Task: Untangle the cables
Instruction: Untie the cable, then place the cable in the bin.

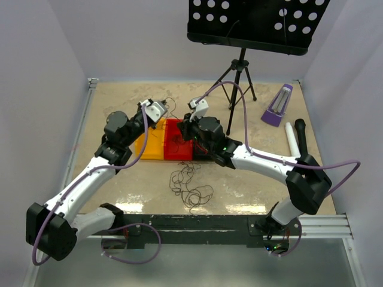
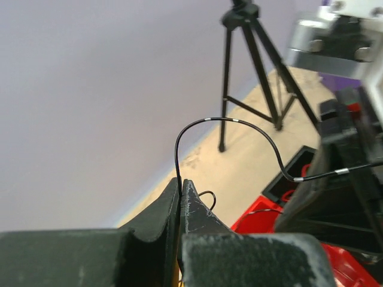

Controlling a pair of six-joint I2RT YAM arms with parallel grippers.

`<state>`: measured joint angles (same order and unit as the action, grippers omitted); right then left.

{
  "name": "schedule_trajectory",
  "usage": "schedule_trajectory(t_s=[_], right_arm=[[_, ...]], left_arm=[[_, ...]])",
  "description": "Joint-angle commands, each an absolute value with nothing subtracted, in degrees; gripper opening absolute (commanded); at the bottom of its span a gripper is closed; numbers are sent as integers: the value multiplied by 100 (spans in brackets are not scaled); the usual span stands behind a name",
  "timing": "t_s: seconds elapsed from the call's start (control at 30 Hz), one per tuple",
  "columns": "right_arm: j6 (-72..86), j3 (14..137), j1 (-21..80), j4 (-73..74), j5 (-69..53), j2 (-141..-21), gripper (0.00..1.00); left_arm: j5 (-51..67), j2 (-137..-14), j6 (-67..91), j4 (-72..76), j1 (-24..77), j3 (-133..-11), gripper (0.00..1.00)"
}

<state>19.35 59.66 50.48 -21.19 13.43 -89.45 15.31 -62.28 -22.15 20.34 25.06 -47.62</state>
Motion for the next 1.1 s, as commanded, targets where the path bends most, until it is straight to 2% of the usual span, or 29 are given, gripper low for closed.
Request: schedule_trajectory(t_s=[0.0,0.03,0.17,0.2,0.5,0.9,1.07], right_arm=[[2004,6134,5054,-2400,1029,-8797,1],[2004,6187,5054,-2373,976,-8850,4],[2065,6346,5062,-2224,853,-8930,28],[2074,6328,5062,-2215,861,-8904,31],[2171,6074,5054,-2136,861,-8666,33],[2268,6170,5071,-2083,676,-8614,32],[2224,6003,5080,-1987,879,-8350,34]], left_arm=[[1107,-5941,-2241,2276,2224,-4685,0],[1134,-5950,-2259,2259,2171,-4711,0],[1265,-6055,-2250,2180,2066,-4615,0],[1318,-6082,-2250,2206,2048,-4536,0],[1512,-6179,-2145,2610,1925,-4025,0],[1766,-6117,-352,2733,1292,-4307,0],[1354,-6152,342,2848,1204,-4008,0]])
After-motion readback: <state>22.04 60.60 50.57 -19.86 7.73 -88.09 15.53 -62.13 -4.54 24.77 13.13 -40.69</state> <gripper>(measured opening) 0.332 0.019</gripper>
